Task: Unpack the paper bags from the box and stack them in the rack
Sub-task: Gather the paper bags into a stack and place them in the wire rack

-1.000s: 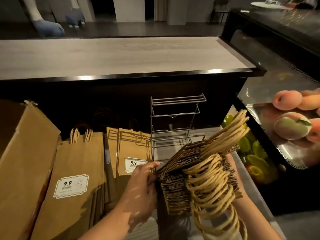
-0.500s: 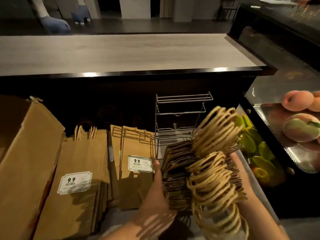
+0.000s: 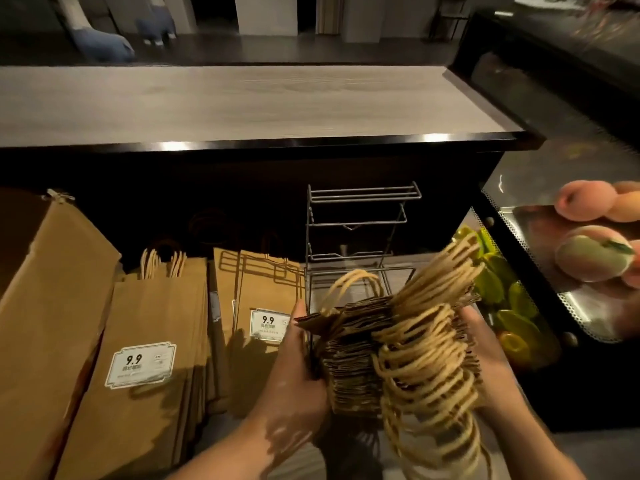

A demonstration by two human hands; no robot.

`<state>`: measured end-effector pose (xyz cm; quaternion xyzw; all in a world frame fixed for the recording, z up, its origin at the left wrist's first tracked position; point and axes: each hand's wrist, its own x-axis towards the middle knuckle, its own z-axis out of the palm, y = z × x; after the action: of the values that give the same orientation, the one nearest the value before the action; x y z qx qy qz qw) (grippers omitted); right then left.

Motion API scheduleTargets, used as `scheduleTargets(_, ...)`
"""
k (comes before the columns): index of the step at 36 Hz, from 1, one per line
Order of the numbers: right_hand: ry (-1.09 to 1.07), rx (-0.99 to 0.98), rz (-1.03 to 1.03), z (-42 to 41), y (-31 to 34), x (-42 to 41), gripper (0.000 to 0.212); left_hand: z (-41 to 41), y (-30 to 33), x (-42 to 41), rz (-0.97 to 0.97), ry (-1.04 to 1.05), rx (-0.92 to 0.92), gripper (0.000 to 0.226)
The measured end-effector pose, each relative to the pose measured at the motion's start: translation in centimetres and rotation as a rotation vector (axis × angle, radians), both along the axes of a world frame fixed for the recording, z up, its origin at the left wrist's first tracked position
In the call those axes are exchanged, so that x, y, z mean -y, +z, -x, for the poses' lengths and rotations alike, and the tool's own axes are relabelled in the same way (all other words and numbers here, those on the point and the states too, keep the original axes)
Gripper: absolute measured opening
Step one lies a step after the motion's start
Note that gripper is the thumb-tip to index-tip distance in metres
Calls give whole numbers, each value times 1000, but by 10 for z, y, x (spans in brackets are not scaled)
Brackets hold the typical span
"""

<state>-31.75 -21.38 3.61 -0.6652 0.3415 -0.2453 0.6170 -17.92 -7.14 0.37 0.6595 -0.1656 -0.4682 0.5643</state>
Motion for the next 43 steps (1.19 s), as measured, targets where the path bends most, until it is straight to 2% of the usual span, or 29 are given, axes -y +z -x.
scheduleTargets(1, 40, -6, 21, 6, 1, -1, 7, -1, 0, -1, 43, -5, 53, 104)
scheduleTargets(2, 79, -31, 37, 14, -7, 6, 28, -2, 4, 0, 23, 0, 138, 106)
scheduleTargets(3, 132, -62, 31, 19, -5, 6, 45, -3, 5, -1, 17, 8, 236, 99)
scheduleTargets(5, 251, -171, 57, 28, 0, 6, 64, -4, 4, 1, 29, 19, 390, 77)
scheduleTargets(8, 364, -282, 46, 29, 1, 13, 110, -3, 15, 10, 94, -75, 370, 29)
scheduleTargets(9, 361, -266, 55, 24, 8, 9, 120, -3, 17, 11, 107, -77, 301, 24)
scheduleTargets(10, 352, -213, 52, 21, 8, 8, 121, -4, 16, 11, 156, -104, 254, 29)
scheduleTargets(12, 279, -121, 117, 12, 1, 7, 102, -2, 17, 16, 243, -158, 191, 82)
scheduleTargets(13, 261, -85, 146, 5, -3, 6, 90, -2, 16, 18, 234, -153, 226, 99)
scheduleTargets(14, 251, -62, 160, 2, -13, 9, 78, -4, 17, 20, 240, -141, 271, 99)
scheduleTargets(16, 237, -12, 200, -4, -19, 9, 67, -8, 21, 22, 252, -82, 338, 84)
scheduleTargets(19, 193, 31, 228, -5, -21, 8, 65, -15, 19, 20, 251, -116, 380, 79)
scheduleTargets(22, 160, -91, 108, 2, -35, 8, 87, -18, 5, 22, 247, -191, 307, 80)
scheduleTargets(24, 149, -287, 53, 5, -44, 9, 75, -18, 4, 25, 219, -147, 206, 81)
scheduleTargets(25, 141, -344, 52, 5, -45, 8, 70, -18, 5, 25, 217, -158, 218, 81)
scheduleTargets(27, 98, -229, 126, 1, -39, 5, 86, -19, 7, 23, 191, -194, 348, 86)
scheduleTargets(30, 54, 14, 382, 1, -24, 3, 114, -19, 22, 13, 162, -149, 550, 119)
scheduleTargets(33, 121, 76, 558, 3, -2, 4, 114, -19, 41, 2, 206, -204, 804, 126)
scheduleTargets(35, 236, 3, 627, 3, 12, 8, 112, -21, 52, 0, 182, -299, 935, 122)
scheduleTargets(38, 328, -195, 733, -2, 26, 14, 109, -19, 56, 6, 0, -428, 1111, 114)
scheduleTargets(40, 329, -293, 790, -4, 29, 17, 107, -15, 60, 11, -98, -421, 1089, 108)
scheduleTargets(43, 324, -369, 873, -6, 28, 18, 102, -15, 58, 14, -123, -414, 1079, 102)
